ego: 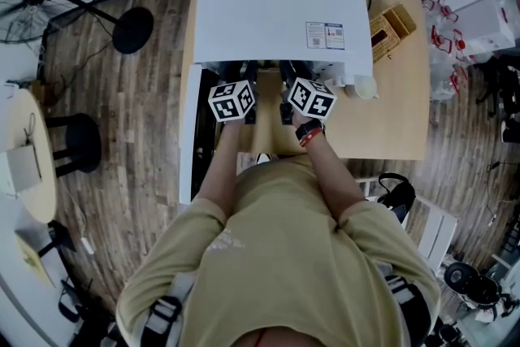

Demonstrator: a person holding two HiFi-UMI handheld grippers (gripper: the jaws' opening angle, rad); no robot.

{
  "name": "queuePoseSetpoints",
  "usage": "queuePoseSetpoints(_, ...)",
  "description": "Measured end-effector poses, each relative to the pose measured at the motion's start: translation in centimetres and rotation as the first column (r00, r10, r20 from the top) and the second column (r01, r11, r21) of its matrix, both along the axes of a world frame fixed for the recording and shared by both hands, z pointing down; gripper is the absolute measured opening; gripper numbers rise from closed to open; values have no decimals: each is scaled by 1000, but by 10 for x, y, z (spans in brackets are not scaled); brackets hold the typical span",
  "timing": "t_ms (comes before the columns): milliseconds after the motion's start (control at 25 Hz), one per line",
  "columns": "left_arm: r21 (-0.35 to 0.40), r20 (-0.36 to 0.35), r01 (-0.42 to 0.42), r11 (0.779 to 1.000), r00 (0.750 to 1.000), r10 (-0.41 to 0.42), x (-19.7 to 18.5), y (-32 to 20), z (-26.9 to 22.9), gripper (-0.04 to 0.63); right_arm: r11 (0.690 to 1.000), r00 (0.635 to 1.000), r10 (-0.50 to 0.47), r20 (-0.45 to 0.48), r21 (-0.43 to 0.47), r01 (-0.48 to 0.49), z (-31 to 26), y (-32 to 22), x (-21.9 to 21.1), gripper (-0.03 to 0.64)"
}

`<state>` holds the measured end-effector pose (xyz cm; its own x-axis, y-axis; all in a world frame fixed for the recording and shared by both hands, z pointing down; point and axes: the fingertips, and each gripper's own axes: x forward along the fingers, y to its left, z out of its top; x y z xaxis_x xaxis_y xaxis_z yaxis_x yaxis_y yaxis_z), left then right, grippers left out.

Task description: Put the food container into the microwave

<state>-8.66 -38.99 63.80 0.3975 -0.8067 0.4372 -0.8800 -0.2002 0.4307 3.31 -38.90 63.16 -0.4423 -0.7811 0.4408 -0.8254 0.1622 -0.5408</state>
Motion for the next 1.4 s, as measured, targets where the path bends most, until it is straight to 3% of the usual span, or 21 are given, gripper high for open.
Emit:
queuePoseSetpoints(320,17,-4,17,1000,1000,-17,-4,30,-11,156,1000,1000,11,-12,7,-10,-9,30,6,144)
queuePoseSetpoints(1000,52,50,-61,997,997,58,15,97,-28,140,998,996,26,-81,65,-21,-26,106,19,132)
queuePoseSetpoints(1400,82,71,-100,992,993,94,25,137,-35,80,995,994,23,-111,103,-11,-32,149,18,75)
